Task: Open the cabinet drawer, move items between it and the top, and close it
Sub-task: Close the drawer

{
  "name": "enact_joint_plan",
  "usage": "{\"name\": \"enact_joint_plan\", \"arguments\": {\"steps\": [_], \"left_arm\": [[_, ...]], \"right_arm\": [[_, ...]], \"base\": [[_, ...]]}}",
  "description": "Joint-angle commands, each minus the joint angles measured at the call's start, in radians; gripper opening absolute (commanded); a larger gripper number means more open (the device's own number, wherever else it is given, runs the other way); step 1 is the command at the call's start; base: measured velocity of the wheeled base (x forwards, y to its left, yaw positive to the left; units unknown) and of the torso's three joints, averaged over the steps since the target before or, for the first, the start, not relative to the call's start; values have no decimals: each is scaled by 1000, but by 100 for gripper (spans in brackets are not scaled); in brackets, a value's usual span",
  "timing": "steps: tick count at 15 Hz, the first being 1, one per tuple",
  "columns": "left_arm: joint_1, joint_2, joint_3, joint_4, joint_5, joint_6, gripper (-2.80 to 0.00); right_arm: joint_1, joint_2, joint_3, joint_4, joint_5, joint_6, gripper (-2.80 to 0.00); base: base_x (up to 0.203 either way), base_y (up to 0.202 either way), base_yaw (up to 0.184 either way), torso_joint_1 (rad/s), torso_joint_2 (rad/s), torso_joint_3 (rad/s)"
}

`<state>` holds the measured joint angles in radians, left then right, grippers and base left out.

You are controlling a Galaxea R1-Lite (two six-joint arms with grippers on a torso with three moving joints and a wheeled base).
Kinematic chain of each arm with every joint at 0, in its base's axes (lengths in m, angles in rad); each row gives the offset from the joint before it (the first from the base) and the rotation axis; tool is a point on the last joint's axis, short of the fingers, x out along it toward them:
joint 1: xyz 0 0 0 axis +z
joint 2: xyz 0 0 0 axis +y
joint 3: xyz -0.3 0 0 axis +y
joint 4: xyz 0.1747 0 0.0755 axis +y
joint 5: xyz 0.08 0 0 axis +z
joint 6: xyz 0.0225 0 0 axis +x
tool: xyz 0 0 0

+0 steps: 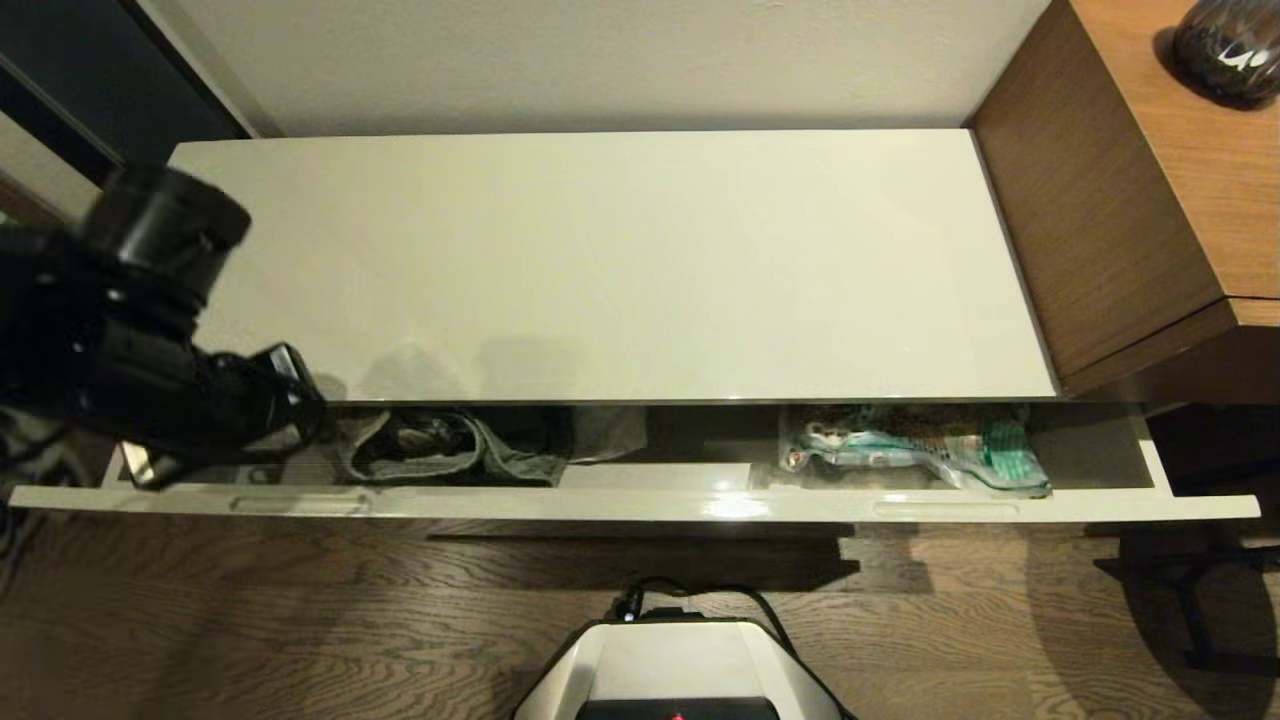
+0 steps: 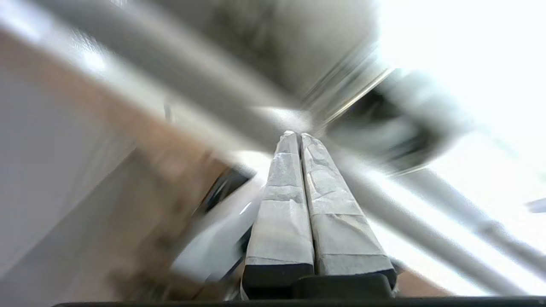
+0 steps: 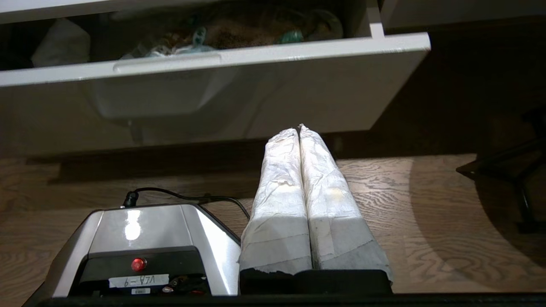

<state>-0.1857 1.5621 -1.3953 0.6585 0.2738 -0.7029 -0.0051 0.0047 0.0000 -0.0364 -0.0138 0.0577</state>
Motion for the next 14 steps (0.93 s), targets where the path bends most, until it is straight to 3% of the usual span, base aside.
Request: {"name": "enact_joint_plan", "arguments": {"steps": [1, 3, 5, 7, 10, 13, 14], "left_arm": [[32, 44, -353, 147, -19, 27, -280], [46, 67, -513, 283, -40, 59, -280], [38, 36, -505, 316, -55, 65, -280], [29, -7, -335, 331, -64, 67, -280], [-1, -81, 45, 286, -70, 70, -280], [-48, -132, 310, 163, -69, 65, -280], [-54, -122, 365, 41, -62, 61, -280]], "right_arm": [[1, 1, 2, 1, 0, 1, -280], [1, 1, 0, 0, 0, 1, -280], [1, 1, 0, 0, 0, 1, -280], [1, 1, 1, 1, 0, 1, -280], [1, 1, 0, 1, 0, 1, -280], [1, 1, 0, 1, 0, 1, -280], [1, 1, 2, 1, 0, 1, -280]], "base": [[0, 0, 0, 0, 0, 0], [0, 0, 0, 0, 0, 0], [0, 0, 0, 0, 0, 0], [0, 0, 0, 0, 0, 0], [0, 0, 0, 0, 0, 0], [0, 0, 0, 0, 0, 0], [0, 0, 0, 0, 0, 0]]}}
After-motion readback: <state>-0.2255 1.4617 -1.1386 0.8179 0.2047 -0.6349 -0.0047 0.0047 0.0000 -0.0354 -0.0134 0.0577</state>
